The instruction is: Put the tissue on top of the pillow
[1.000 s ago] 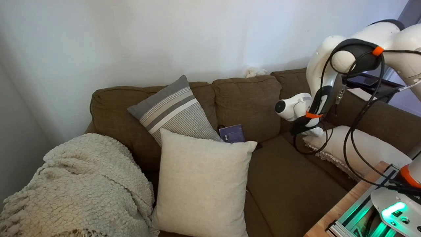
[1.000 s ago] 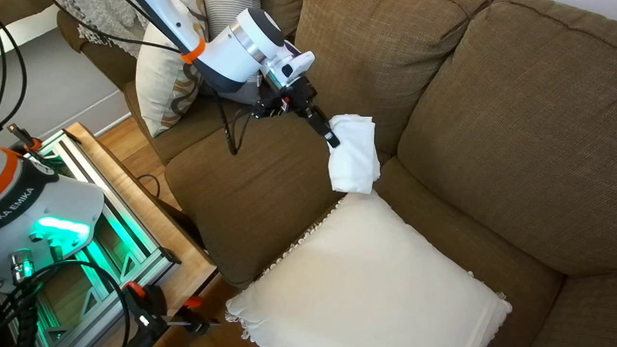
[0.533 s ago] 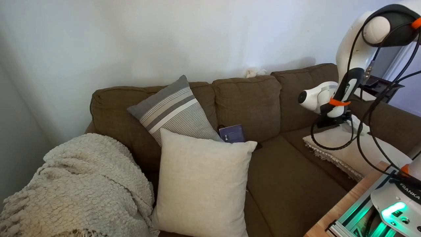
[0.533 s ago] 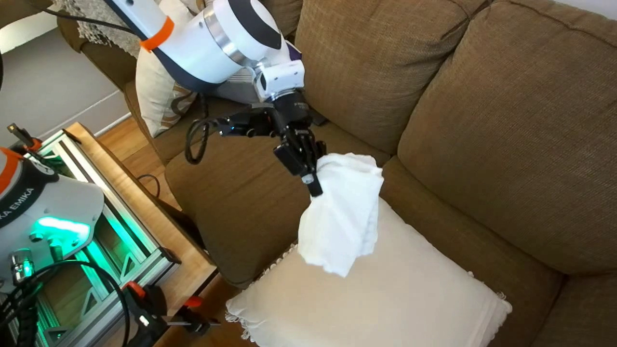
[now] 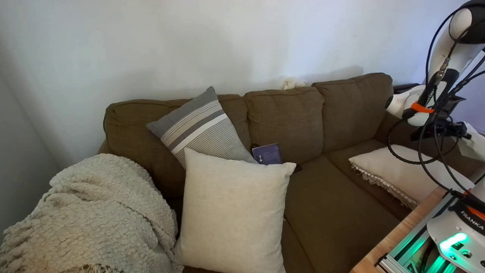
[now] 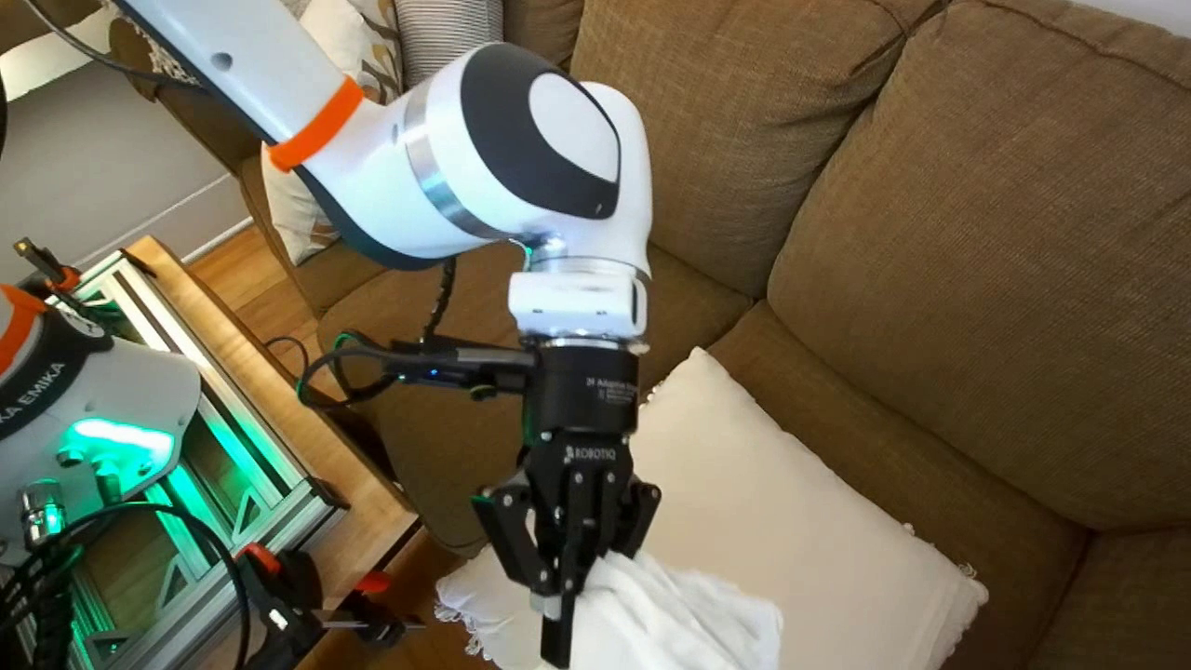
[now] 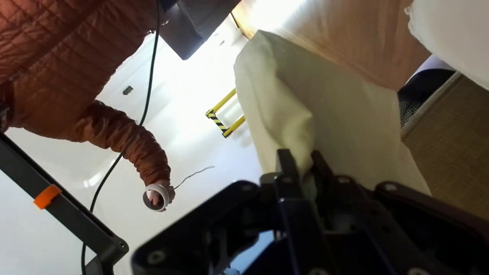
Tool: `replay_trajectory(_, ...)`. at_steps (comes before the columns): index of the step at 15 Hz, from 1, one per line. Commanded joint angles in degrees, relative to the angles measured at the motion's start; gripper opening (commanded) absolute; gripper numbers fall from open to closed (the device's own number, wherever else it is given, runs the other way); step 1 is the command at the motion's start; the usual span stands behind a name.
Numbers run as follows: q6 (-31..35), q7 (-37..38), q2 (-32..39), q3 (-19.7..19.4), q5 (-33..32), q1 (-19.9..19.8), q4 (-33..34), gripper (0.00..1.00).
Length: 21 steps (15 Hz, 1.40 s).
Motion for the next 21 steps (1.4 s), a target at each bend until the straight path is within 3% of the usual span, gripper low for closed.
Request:
replay_trajectory(1, 1.28, -1.50, 8.77, 5.25, 0.81, -4.77, 9.04, 0.04)
replay_trajectory(7, 7.75, -4.69, 20.27, 11.36, 2.19, -5.20, 17.44, 0.04)
replay_trajectory(8, 8.80, -6.44, 22.56, 12.10, 3.45, -5.91, 18.79, 0.10)
replay_trajectory(9, 9.97, -8.90, 24.85, 12.84, 4.92, -6.43, 20.11, 0.39)
replay_trajectory(10, 11.43, -11.44, 26.14, 13.27, 6.17, -6.57, 20.37, 0.40)
replay_trajectory(12, 17.26, -14.02, 27.24, 13.61, 6.19, -5.24, 19.70, 0.54)
replay_trajectory(14, 23.43, -13.20, 24.23, 12.48, 3.59, -1.69, 15.85, 0.69)
replay_trajectory(18, 29.32, -11.44, 14.57, 12.03, -1.67, 6.54, 6.43, 0.98)
replay_trajectory(20, 31.69, -11.30, 10.92, 12.93, -4.41, 9.80, 3.31, 1.00)
replay_trajectory(21, 29.13, -12.21, 15.88, 12.55, -0.99, 7.99, 8.95, 1.00)
